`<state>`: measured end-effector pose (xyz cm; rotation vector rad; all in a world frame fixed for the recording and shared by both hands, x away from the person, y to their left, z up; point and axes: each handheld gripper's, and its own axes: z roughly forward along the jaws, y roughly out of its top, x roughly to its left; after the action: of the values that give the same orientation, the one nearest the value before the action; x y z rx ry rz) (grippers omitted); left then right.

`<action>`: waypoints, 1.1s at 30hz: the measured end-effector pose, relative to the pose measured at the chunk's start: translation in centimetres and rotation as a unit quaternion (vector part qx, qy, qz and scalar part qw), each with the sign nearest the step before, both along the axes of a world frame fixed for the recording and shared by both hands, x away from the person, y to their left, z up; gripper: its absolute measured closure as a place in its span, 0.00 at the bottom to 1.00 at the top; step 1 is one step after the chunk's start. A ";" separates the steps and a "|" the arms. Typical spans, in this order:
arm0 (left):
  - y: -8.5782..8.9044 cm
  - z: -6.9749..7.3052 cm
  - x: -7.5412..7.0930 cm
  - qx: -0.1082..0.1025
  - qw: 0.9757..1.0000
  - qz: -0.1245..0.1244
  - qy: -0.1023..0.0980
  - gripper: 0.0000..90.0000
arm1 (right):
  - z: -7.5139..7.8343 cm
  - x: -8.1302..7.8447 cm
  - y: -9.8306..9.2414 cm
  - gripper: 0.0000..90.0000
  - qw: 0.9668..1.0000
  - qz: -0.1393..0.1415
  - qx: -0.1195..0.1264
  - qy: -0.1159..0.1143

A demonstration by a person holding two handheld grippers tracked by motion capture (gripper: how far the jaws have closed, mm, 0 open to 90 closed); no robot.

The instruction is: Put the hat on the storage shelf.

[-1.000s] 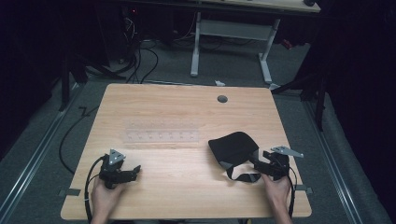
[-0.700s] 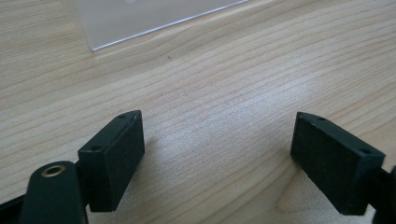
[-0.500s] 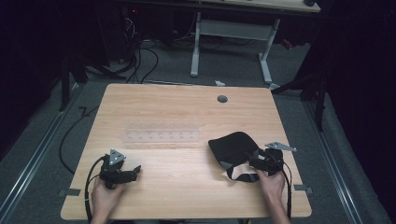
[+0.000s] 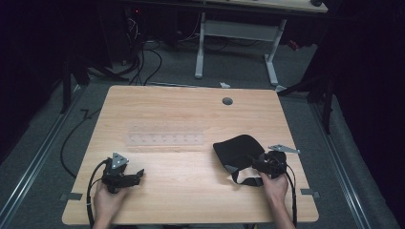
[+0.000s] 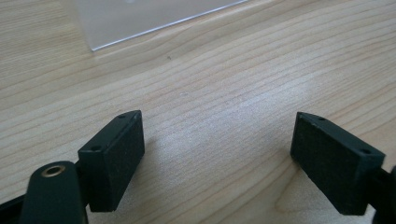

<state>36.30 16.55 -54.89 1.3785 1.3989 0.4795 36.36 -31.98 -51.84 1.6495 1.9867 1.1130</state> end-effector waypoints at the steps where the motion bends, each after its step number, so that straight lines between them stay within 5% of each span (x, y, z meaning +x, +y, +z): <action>1: 0.0 0.0 0.0 0.000 1.000 0.000 0.000 0.20 | -0.1 0.1 0.1 0.38 1.000 0.001 0.000 -0.001; 16: 0.0 0.0 0.0 0.000 1.000 0.000 0.001 0.20 | -0.4 0.4 0.3 0.48 1.000 0.007 0.017 -0.002; 23: 0.0 0.0 0.0 0.000 1.000 0.000 0.001 0.20 | -0.3 0.1 0.5 0.68 1.000 0.015 0.001 -0.019; 33: 0.0 0.0 0.0 0.000 1.000 0.000 0.000 0.20 | 0.4 -0.4 0.1 0.88 0.998 0.046 0.027 -0.029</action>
<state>36.30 16.55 -54.89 1.3787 1.3993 0.4795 35.98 -31.84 -51.46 1.5479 2.0298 1.2430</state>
